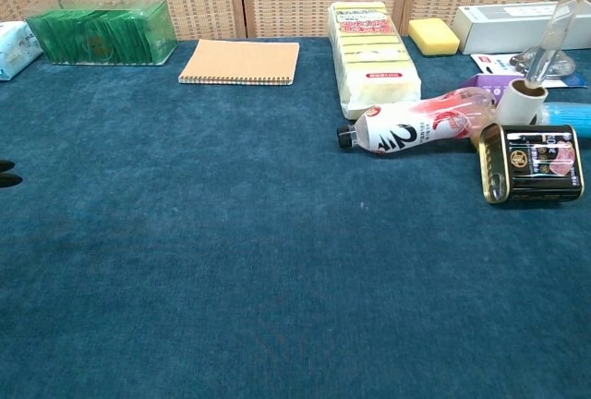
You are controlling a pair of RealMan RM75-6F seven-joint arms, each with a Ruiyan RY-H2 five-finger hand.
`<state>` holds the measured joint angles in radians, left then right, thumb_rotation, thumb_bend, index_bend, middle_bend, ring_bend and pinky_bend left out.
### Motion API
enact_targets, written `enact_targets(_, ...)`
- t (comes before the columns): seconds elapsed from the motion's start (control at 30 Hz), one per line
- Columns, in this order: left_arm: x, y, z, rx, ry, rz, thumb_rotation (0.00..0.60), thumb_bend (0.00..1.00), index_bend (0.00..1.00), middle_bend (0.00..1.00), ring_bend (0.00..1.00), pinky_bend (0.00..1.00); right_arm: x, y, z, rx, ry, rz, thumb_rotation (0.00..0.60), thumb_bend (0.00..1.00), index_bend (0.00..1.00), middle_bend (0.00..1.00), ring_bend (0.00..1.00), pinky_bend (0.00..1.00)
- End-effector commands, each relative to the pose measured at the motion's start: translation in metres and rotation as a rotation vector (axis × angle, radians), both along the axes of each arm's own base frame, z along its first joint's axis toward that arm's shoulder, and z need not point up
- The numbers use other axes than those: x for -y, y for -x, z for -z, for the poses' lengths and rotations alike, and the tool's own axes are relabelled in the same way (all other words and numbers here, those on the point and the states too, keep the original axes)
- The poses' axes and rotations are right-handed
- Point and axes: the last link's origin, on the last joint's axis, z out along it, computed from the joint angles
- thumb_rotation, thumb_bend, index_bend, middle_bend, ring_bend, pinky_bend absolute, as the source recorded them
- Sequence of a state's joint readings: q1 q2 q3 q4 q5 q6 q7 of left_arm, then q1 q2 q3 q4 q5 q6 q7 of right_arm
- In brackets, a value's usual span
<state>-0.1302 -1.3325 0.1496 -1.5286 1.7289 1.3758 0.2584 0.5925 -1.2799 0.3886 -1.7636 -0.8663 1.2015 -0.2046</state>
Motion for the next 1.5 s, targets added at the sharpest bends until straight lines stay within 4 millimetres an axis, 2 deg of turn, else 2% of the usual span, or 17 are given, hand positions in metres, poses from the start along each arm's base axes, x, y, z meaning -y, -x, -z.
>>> enact_targets(0.03,0.000,0.000,0.000,0.000,0.000,-0.002,0.600,0.20,0.03,0.02,0.02,0.23,0.001,0.002,0.005,-0.001,-0.013,0.003,0.600,0.43,0.82,1.00,1.00,0.93)
enact_targets(1.07,-0.001,0.001,0.000,-0.002,0.007,-0.006,0.600,0.21,0.03,0.02,0.02,0.23,0.021,0.015,0.049,-0.001,-0.124,0.020,0.600,0.39,0.82,0.99,1.00,0.89)
enact_targets(1.27,-0.002,0.001,0.000,-0.002,0.009,-0.008,0.600,0.21,0.03,0.02,0.02,0.23,0.026,0.020,0.055,-0.011,-0.123,0.026,0.600,0.37,0.81,0.97,0.99,0.87)
enact_targets(1.5,-0.002,0.001,0.000,-0.002,0.012,-0.008,0.600,0.21,0.03,0.02,0.02,0.23,0.029,0.025,0.056,-0.019,-0.117,0.032,0.600,0.36,0.77,0.89,0.93,0.79)
